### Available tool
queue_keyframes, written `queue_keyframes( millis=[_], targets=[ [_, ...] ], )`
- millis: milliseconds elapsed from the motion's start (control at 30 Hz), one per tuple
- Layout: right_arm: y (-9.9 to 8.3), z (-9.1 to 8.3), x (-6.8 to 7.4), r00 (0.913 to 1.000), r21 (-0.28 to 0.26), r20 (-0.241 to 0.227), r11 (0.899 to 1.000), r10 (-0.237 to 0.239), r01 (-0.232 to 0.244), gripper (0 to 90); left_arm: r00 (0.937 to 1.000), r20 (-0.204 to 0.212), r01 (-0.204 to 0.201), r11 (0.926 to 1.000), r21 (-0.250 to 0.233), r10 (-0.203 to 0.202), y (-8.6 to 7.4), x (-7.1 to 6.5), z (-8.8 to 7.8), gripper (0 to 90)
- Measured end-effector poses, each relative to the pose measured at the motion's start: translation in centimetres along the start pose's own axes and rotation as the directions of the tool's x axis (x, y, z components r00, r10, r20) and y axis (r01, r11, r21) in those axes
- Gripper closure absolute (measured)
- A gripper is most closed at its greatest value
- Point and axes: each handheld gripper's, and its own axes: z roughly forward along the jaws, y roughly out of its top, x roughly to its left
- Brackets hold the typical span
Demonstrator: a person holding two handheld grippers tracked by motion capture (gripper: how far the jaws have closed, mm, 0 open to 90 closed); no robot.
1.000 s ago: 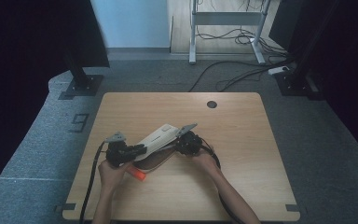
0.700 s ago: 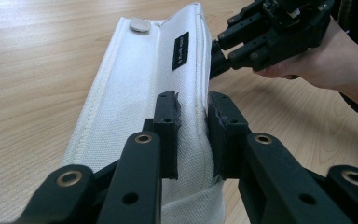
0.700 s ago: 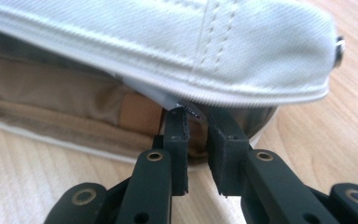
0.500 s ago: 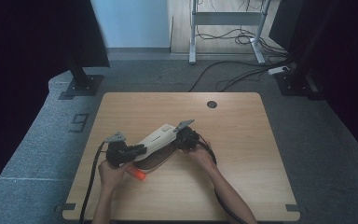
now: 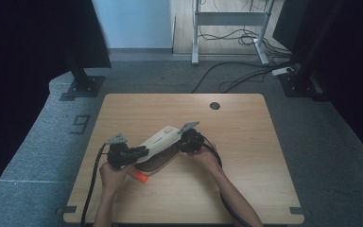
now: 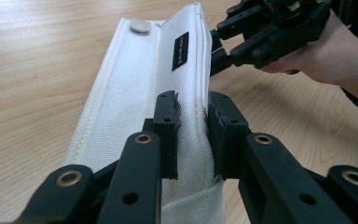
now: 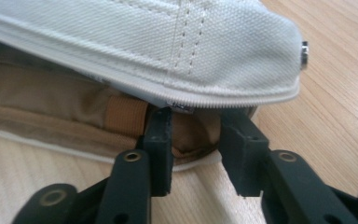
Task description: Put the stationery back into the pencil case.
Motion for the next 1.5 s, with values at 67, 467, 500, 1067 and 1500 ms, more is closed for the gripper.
queue_keyframes(
  millis=[67,467,500,1067,1500],
  targets=[
    [-0.1,-0.4,0.1,0.9999,-0.001,-0.008,1.0,-0.007,0.007,57.6,1.0,-0.002,-0.001,1.0,-0.002,0.001,0.0,0.0,0.0,74.5],
    [-1.0,-2.5,1.6,0.9988,-0.018,-0.046,1.0,-0.016,0.015,44.4,0.9997,-0.026,-0.006,0.9999,-0.009,0.006,0.0,0.3,-0.2,75.0],
    [-1.1,-2.6,1.7,0.9985,-0.018,-0.052,1.0,-0.018,0.017,43.9,0.9996,-0.028,-0.007,0.9999,-0.009,0.006,0.0,0.4,-0.2,75.0],
    [-2.0,-1.7,5.2,0.9912,-0.027,-0.116,0.998,-0.063,0.061,36.6,0.9977,-0.067,0.012,0.9998,-0.018,-0.013,-0.1,1.9,-1.5,75.1],
    [-0.9,0.5,8.3,0.9747,-0.037,-0.192,0.993,-0.114,0.109,35.2,0.9964,-0.077,0.034,0.999,-0.03,-0.037,-0.6,3.1,-2.8,74.9]
  ],
)
